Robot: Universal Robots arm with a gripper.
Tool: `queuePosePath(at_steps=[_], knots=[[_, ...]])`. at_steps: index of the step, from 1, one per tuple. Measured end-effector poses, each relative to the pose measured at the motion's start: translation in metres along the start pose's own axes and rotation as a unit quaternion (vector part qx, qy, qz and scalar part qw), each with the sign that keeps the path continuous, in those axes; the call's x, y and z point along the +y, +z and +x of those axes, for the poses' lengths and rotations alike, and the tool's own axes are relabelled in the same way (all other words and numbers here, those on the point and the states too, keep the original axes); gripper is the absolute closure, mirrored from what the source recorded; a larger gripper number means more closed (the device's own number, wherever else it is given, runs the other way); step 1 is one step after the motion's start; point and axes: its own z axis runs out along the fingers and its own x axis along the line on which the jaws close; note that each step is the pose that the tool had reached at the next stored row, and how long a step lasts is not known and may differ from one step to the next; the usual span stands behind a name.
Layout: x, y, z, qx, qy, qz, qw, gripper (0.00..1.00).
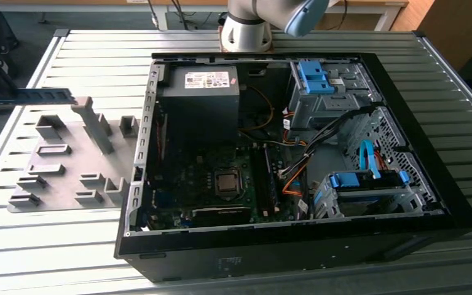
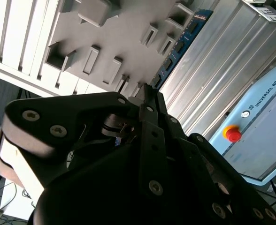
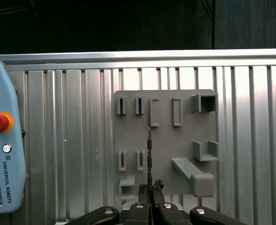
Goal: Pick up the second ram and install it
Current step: 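Pick up the second ram and move it above second insertion slot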
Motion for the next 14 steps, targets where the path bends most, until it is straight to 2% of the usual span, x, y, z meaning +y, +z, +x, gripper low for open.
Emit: queuePosePath(at_steps=[7, 14], knots=[[-0.0080, 0.0000, -0.0004, 0.0000, 0.000, 0.0000, 1.0000, 0.86], [-0.0114, 0.0002, -0.0005, -0.0001, 0.000, 0.0001, 1.0000, 0.86]])
